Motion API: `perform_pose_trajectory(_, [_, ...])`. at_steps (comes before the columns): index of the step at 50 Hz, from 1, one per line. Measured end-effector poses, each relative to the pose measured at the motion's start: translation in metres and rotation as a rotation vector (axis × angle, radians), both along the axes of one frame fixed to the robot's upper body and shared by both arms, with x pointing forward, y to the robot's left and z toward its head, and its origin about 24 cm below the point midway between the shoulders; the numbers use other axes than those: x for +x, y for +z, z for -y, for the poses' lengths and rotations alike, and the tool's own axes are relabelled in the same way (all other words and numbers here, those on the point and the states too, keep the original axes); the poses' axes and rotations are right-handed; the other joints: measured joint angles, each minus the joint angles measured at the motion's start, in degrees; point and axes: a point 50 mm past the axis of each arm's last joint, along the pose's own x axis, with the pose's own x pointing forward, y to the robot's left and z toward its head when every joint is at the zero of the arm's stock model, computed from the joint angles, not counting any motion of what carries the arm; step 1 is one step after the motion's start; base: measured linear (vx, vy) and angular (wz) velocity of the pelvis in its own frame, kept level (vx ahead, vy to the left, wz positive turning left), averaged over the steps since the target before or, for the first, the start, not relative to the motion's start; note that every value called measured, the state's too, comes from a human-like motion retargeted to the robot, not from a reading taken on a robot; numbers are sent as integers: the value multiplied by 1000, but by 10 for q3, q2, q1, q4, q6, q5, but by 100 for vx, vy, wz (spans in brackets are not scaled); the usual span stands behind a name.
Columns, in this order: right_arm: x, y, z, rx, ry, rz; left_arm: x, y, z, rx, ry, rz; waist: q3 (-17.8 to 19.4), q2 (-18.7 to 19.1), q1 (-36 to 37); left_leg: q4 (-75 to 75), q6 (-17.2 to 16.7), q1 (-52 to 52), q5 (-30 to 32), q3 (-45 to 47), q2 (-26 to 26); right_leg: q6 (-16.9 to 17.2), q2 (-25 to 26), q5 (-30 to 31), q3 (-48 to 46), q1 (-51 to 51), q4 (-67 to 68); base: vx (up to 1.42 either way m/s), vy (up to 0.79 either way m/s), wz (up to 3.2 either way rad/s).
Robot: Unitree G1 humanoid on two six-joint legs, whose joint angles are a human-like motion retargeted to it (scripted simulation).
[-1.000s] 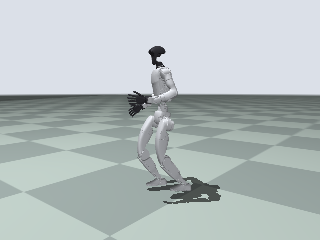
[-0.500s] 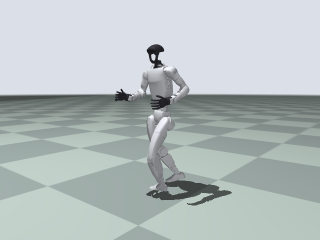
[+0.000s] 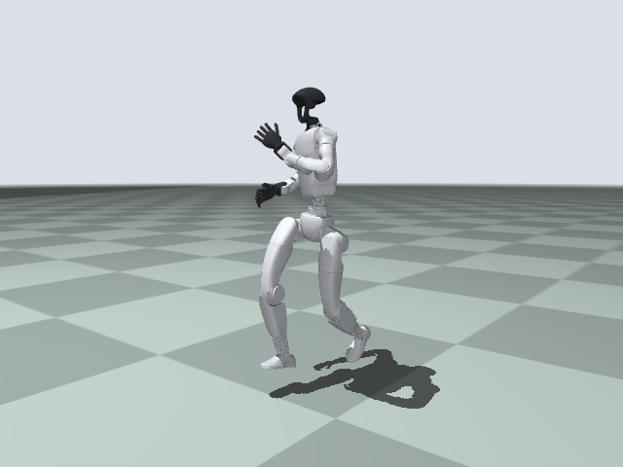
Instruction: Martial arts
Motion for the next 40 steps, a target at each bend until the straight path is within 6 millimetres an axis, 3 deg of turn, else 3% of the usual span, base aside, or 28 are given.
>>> perform_pose_trajectory(2, [-1, 5, 2, 7, -28, 29, -3, -3, 1, -38, -29, -36, 2, 11, 9, 74, -6, -9, 9, 4, 28, 0, 27, 18, -5, 2, -29, 86, -6, -5])
perform_pose_trajectory(5, [6, 11, 2, -8, -39, 84, 0, -19, -4, -91, -16, -154, 0, 13, 35, 208, 14, -28, -26, 18, 67, -25, 40, -6, -12, 2, 36, 88, -4, -1])
perform_pose_trajectory(8, [25, 16, 1, -70, -30, 167, 8, -52, -16, -138, 82, -345, 5, 12, 72, 347, 61, -69, -94, 30, 112, -66, 40, -80, -17, 17, 130, 87, -2, 4])
perform_pose_trajectory(11, [58, 19, -7, -115, -18, 279, 13, -97, -33, -175, 219, -563, 13, 4, 108, 439, 120, -142, -173, 40, 144, -81, 32, -139, -12, 54, 172, 82, -1, 26])
perform_pose_trajectory(15, [98, 24, -31, -53, 1, 393, -3, -152, -59, -202, 363, -816, 10, -18, 174, 421, 172, -246, -256, 62, 138, -72, 13, -169, 4, 145, 137, 77, 3, 30])
perform_pose_trajectory(18, [114, 28, -49, 40, 20, 426, -25, -173, -75, -217, 404, -927, 3, -33, 232, 304, 173, -293, -274, 85, 108, -50, -7, -144, 6, 228, 68, 74, 8, 18])
perform_pose_trajectory(21, [121, 32, -64, 120, 53, 439, -43, -179, -86, -227, 411, -976, -9, -47, 276, 130, 151, -314, -251, 102, 61, -19, -27, -104, 0, 305, -12, 72, 12, 34])
perform_pose_trajectory(25, [124, 37, -81, 164, 123, 442, -58, -178, -97, -217, 416, -993, -32, -75, 303, -147, 117, -293, -176, 101, -35, 23, -58, -62, -3, 379, -91, 67, 15, 65])
perform_pose_trajectory(29, [120, 31, -89, 166, 164, 407, -63, -177, -99, -201, 411, -986, -45, -89, 318, -125, 115, -300, -142, 76, -67, 28, -88, -65, -7, 401, -20, 61, 10, 45])
perform_pose_trajectory(34, [106, 2, -93, 152, 170, 277, -59, -178, -98, -93, 424, -956, -46, -139, 309, -14, 158, -283, -141, 65, -125, 41, -173, 1, -5, 384, 184, 56, 8, 47])
perform_pose_trajectory(37, [99, -19, -95, 149, 158, 182, -45, -181, -95, 12, 447, -914, -42, -182, 296, -6, 185, -258, -154, 75, -171, 39, -242, 33, 12, 327, 313, 47, 7, 44])
perform_pose_trajectory(40, [90, -39, -91, 139, 134, 92, -29, -184, -89, 86, 464, -876, -39, -198, 277, -18, 192, -220, -165, 69, -189, 18, -280, 4, 18, 277, 362, 45, 4, 39])
